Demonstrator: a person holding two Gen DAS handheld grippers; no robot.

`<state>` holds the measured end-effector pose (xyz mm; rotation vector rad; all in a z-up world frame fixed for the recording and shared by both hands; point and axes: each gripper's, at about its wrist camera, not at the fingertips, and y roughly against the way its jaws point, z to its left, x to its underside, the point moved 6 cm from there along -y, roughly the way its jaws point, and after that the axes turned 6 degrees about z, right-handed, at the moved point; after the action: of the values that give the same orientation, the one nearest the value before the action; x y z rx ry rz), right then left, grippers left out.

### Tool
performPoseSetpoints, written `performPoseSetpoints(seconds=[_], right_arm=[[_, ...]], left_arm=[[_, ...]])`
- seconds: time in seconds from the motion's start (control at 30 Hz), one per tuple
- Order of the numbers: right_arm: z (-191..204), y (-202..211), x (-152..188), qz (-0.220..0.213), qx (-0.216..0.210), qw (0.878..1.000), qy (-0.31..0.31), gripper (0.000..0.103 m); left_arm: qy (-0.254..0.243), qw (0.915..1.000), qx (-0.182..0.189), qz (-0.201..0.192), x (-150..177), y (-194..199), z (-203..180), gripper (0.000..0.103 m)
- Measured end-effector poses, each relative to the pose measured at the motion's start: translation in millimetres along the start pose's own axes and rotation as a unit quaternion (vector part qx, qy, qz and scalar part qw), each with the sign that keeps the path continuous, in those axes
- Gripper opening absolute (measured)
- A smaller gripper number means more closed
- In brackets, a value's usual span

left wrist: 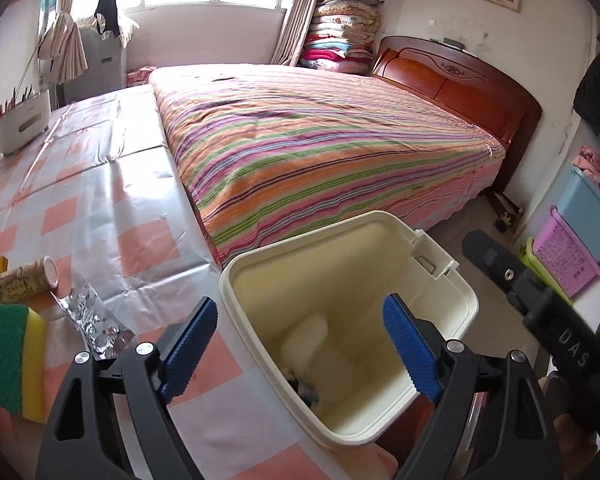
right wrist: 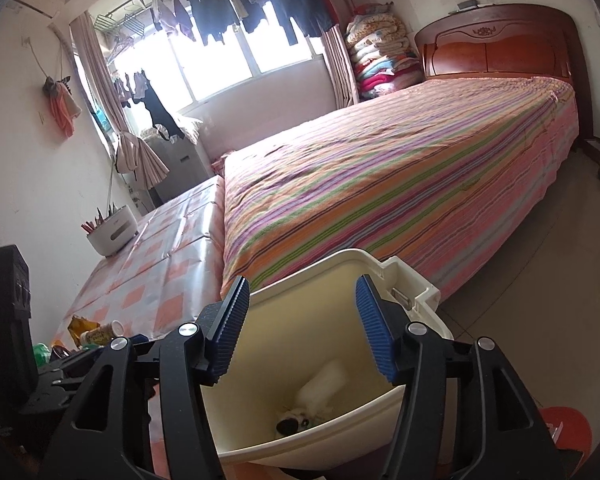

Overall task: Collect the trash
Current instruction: 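Carry both items over the cream bin and open both grippers to drop them, then grasp the foil blister pack with the right gripper while the left grasps the green snack bag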

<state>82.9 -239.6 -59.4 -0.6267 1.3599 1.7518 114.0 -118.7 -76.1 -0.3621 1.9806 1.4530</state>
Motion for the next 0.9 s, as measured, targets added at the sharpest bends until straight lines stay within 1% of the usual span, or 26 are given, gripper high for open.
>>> performPoseSetpoints(seconds=[0.1, 0.23, 0.33, 0.4, 0.57, 0.73, 0.9], right_arm=[[10.0, -1.5, 1.2, 0.002, -0.009, 1.000, 0.009, 0.056], [23.6, -5.8, 3.8, 0.007, -0.019, 1.000, 0.024, 0.057], [31.5, -8.5, 5.8, 0.012, -0.024, 0.999, 0.032, 0.058], [35.8, -9.1, 6.7, 0.015, -0.028, 0.999, 0.038, 0.058], [52.9, -14.7, 12.2, 0.027, -0.039, 0.997, 0.054, 0.059], [82.3, -24.9, 21.2, 0.046, -0.064, 0.994, 0.081, 0.060], [122.7, -34.5, 38.1, 0.071, -0.093, 0.986, 0.120, 0.060]], left_arm=[[0.005, 0.9999, -0.009, -0.006, 1.6, 3.7, 8.7, 0.083], [0.008, 0.9994, -0.032, -0.011, 4.8, 6.9, 24.3, 0.083], [0.027, 0.9991, -0.033, -0.004, 8.2, 8.4, 39.7, 0.083], [0.038, 0.9987, -0.032, -0.006, 10.1, 11.6, 47.6, 0.083], [0.055, 0.9974, -0.042, -0.018, 12.9, 27.0, 68.3, 0.083], [0.072, 0.9954, -0.060, -0.022, 21.0, 42.1, 94.5, 0.083], [0.087, 0.9928, -0.077, -0.028, 30.0, 59.6, 121.1, 0.083]])
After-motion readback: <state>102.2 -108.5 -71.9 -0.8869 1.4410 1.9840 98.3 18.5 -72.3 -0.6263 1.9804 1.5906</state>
